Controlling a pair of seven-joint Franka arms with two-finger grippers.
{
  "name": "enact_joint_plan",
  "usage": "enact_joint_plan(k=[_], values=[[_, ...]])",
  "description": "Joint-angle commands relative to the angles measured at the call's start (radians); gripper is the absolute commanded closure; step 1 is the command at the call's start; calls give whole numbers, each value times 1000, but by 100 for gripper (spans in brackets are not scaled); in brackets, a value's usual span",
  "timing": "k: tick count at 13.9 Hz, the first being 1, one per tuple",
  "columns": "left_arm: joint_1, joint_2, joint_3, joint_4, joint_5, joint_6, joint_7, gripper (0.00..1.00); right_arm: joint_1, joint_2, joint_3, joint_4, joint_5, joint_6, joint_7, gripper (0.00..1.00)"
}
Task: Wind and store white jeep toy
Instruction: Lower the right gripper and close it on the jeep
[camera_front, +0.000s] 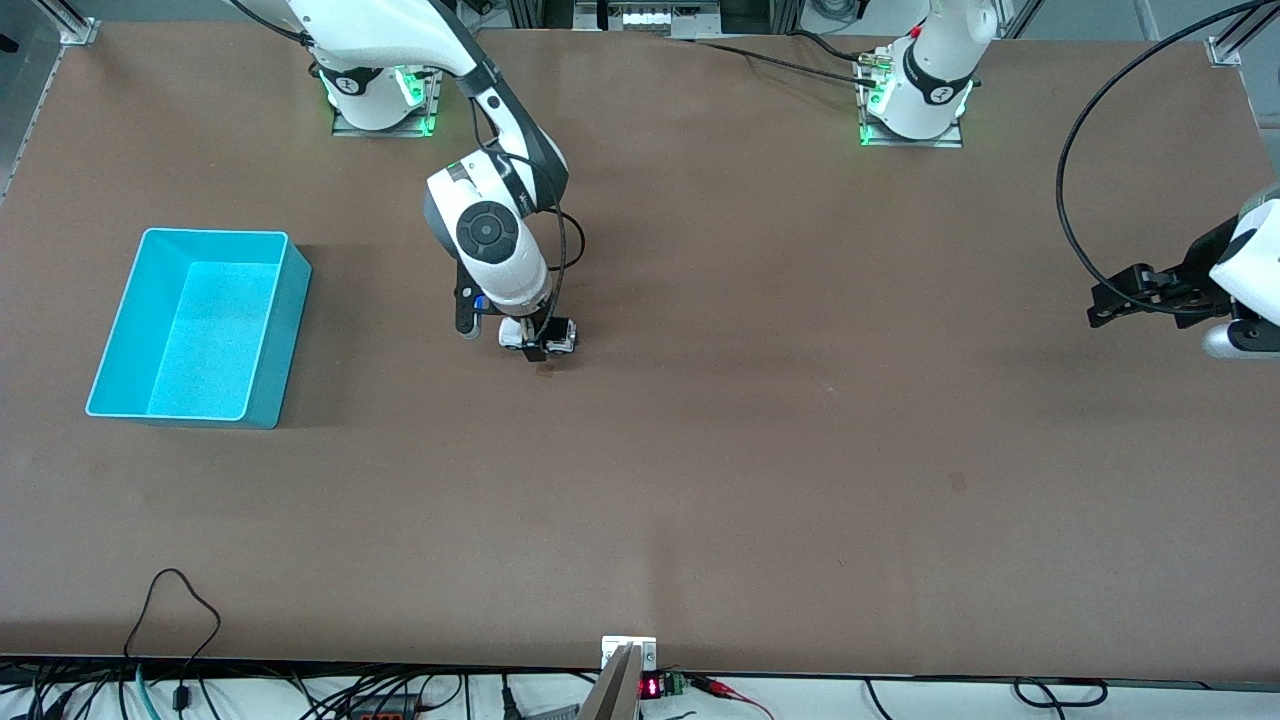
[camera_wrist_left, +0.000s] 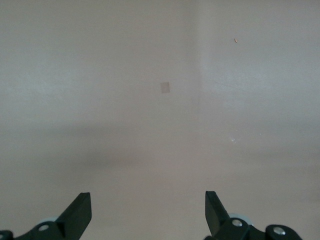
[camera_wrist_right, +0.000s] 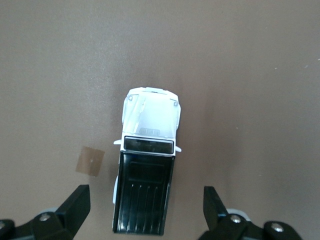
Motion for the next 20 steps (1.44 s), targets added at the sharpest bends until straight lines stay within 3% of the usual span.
enact_joint_plan(k=[1,9,10,12,14,16,20], values=[[-6,-13,1,-9,-16,7,-2,0,23,34,-8,7,18,45,15,0],[-6,-14,1,-11,-17,19,-2,0,25,66,-5,-6,18,90,13,0],[-7,-14,1,-11,-17,19,-2,0,25,66,-6,-6,17,88,10,10],[-6,-14,1,-11,-17,17,-2,0,23,65,-6,-6,17,88,-8,56],[-7,-14,1,-11,-17,17,-2,0,17,65,-5,-6,17,86,-40,84],[-7,-16,-1,-11,-17,17,-2,0,15,63,-5,-6,17,82,-57,99],[-7,-16,-13,-11,-17,17,-2,0,0,-21,-6,-11,18,-20,-244,100]])
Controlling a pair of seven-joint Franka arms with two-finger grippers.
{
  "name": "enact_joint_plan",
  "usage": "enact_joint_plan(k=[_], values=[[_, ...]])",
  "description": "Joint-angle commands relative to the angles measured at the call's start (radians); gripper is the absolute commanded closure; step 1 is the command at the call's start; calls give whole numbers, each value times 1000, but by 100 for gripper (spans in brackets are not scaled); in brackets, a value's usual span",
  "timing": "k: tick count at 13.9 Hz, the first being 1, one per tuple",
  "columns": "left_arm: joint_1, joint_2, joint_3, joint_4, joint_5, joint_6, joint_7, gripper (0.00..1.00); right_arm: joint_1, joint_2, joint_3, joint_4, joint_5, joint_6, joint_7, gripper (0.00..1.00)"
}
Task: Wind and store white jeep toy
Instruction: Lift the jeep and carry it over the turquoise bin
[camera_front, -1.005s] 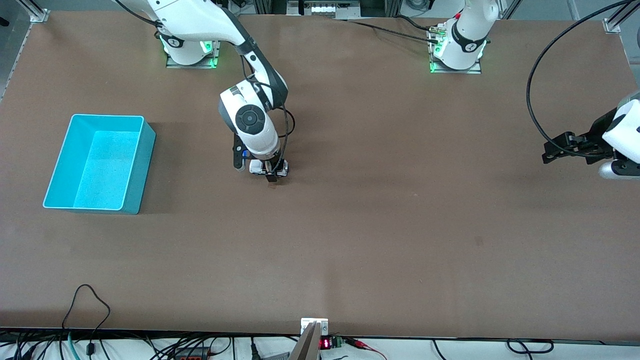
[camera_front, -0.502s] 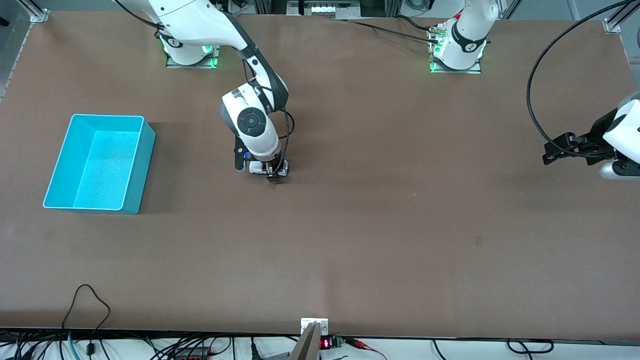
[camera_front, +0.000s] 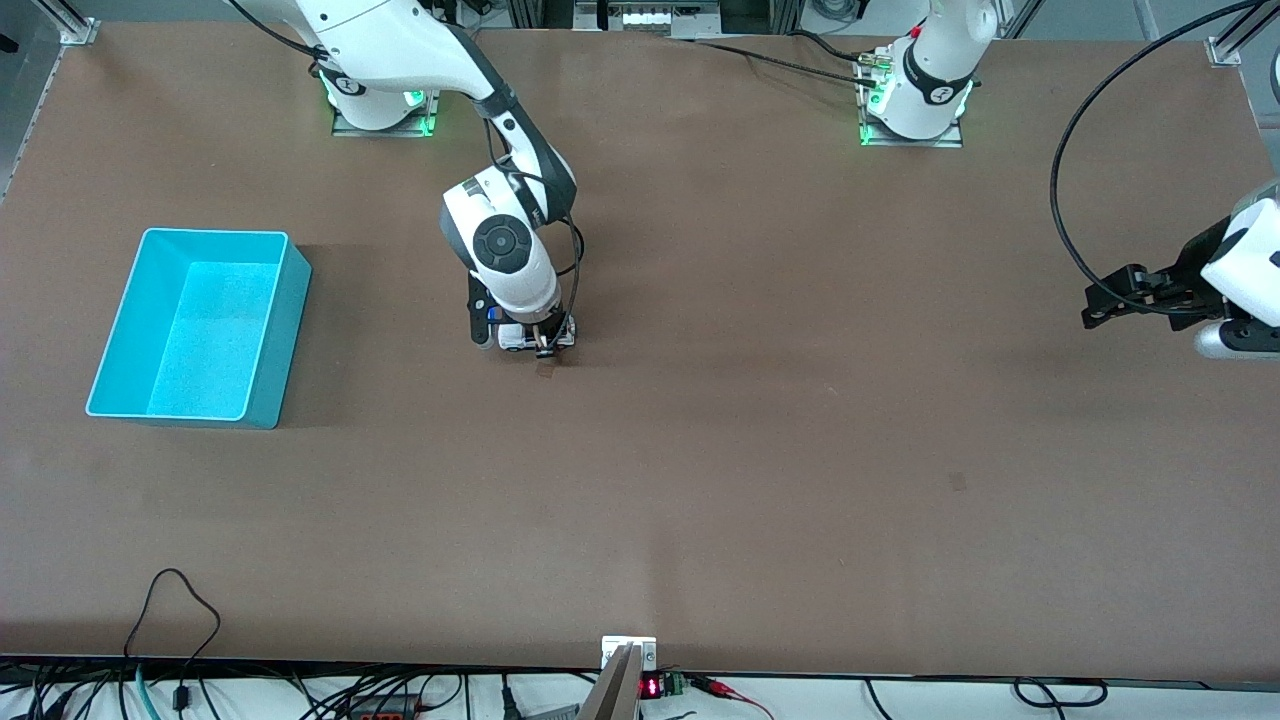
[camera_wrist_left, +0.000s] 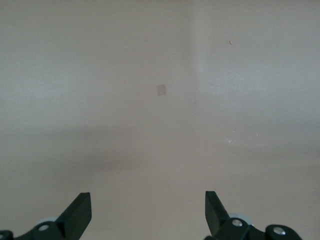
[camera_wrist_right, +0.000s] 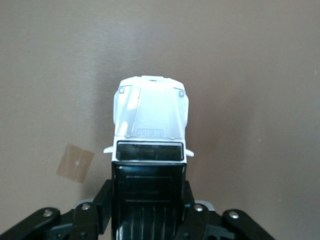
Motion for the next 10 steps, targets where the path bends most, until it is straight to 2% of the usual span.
enact_joint_plan(k=[1,3,7,10], values=[[-2,-14,0,-11,-17,8,-2,0,-35,-121,-2,-14,16,-137,-176,100],[-2,-14,0,-11,-19,8,-2,0,-90,-201,-2,-16,16,-231,-307,100],[-4,-14,0,-11,-17,8,-2,0,-268,-382,3,-71,16,-387,-658,100],[1,-12,0,-12,-19,8,-2,0,-493,-492,65,-112,14,-499,-1000,100]])
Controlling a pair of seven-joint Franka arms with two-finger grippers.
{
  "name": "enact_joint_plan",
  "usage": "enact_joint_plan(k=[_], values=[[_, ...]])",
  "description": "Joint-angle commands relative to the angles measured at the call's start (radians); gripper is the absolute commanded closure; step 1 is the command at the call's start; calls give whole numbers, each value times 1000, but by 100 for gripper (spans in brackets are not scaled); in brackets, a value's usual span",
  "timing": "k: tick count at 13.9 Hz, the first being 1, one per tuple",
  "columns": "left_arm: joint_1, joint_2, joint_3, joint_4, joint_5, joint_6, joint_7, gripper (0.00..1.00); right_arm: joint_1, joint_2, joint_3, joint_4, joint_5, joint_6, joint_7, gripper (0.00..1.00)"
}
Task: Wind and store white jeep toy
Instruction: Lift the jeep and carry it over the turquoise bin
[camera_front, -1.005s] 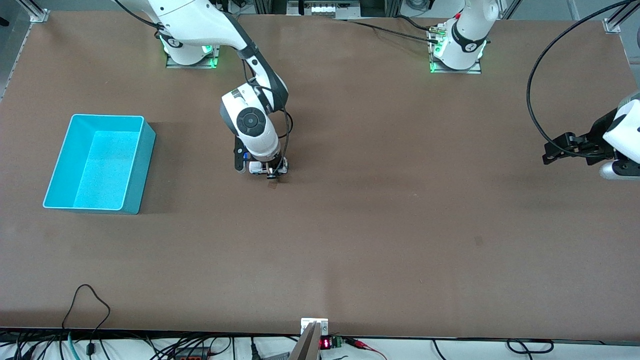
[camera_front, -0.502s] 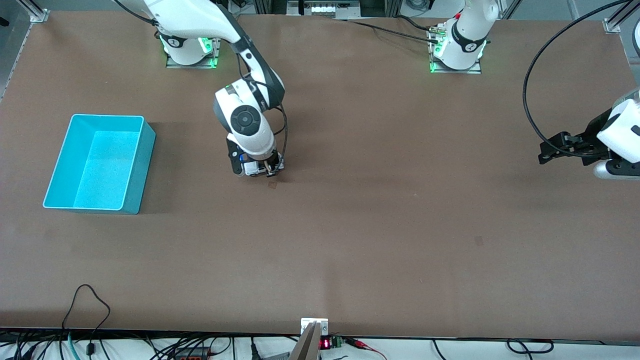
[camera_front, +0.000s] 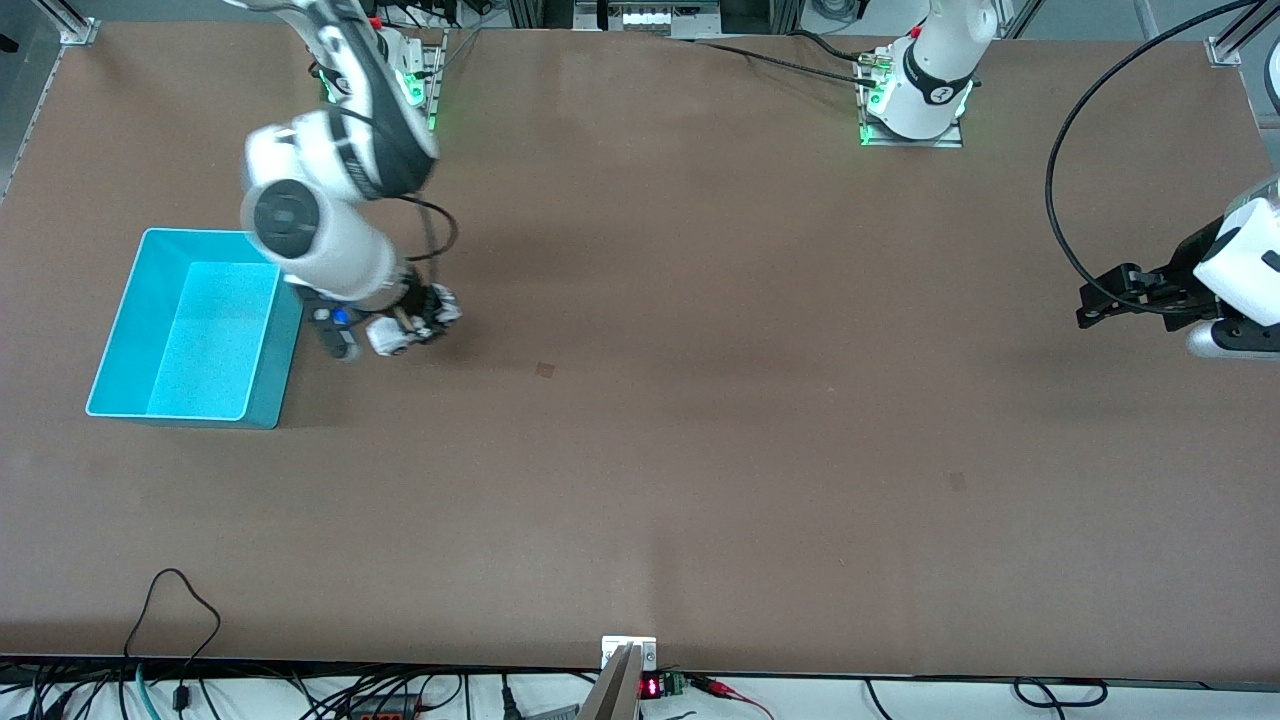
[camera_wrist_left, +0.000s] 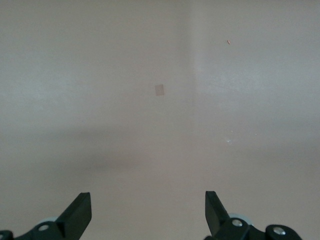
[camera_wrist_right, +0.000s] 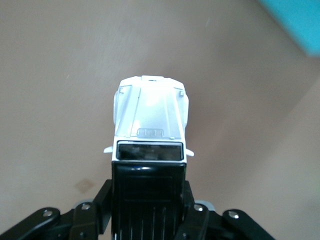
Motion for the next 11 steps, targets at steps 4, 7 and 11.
enact_joint_plan(k=[4,7,11], values=[[1,-13,2,-12,-20,6,-2,0,-385,-130,142,-63,-6,-109,-550,100],[-1,-12,2,-12,-20,8,-2,0,-467,-128,142,-63,-96,-109,-756,100],[-2,-11,2,-14,-20,8,-2,0,-562,-111,142,-96,-194,-97,-977,100]])
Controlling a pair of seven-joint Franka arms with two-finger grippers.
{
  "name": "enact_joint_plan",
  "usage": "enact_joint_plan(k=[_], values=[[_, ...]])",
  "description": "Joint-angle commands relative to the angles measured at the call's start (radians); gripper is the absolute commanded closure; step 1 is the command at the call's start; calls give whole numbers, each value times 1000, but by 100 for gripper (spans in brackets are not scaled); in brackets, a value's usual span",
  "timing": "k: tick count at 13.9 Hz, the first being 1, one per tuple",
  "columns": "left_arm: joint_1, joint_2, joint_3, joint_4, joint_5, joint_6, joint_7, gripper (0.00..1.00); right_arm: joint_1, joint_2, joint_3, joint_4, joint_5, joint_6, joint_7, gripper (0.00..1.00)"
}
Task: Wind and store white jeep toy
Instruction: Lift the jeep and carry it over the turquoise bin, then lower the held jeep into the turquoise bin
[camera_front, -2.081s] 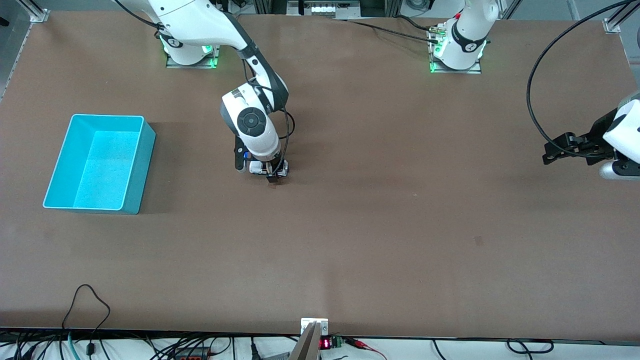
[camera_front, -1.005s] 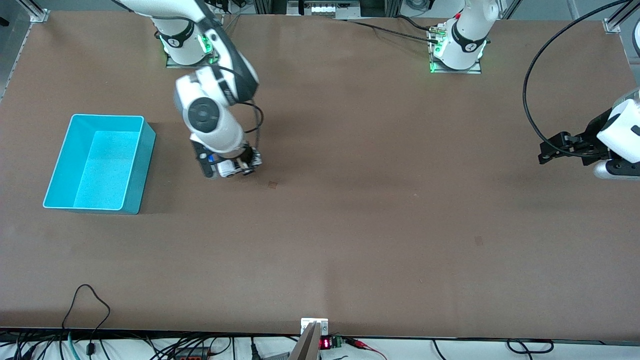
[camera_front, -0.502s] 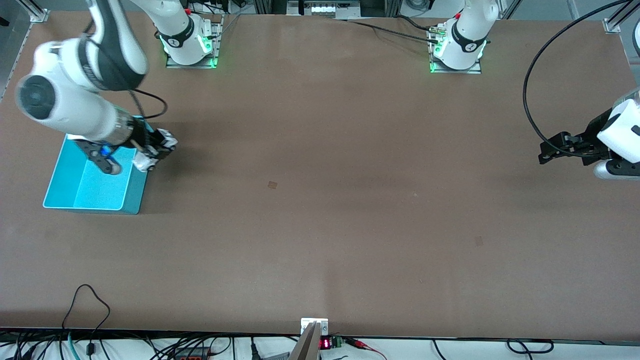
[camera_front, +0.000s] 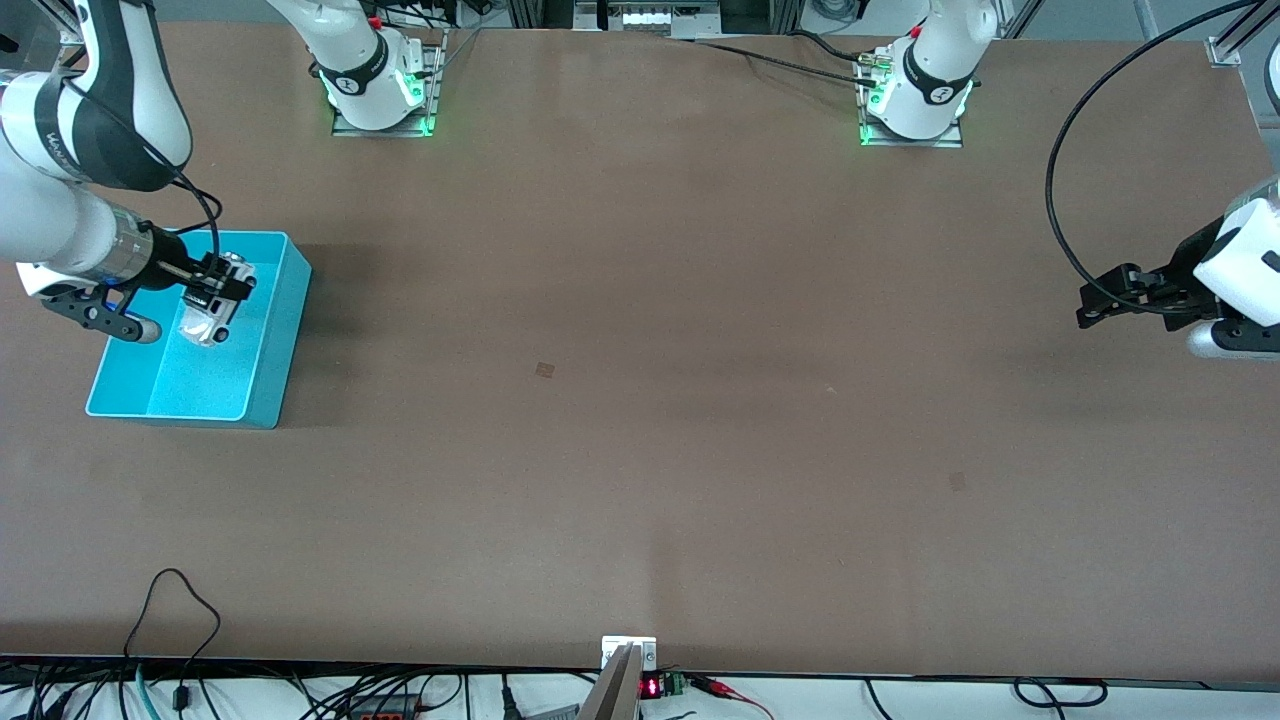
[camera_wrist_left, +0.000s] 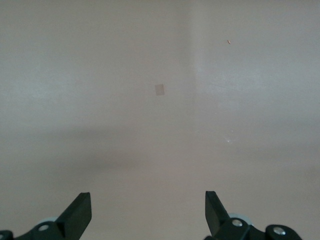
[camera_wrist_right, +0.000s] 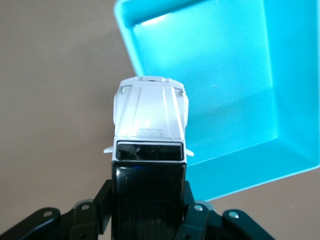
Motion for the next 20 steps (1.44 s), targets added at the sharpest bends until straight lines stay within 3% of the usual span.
enact_joint_plan(k=[1,5,11,20], values=[[-2,-9,2,-13,-20,8,-2,0,-73,5,26,-26,-90,13,-104,100],[-2,-8,2,-13,-22,8,-2,0,-114,64,26,-35,-109,99,-164,100],[-5,-9,-7,-13,-22,25,-5,0,-128,87,26,-164,-117,280,-191,100],[-5,-11,-7,-13,-20,23,-43,0,-226,182,26,-217,-146,411,-311,100]])
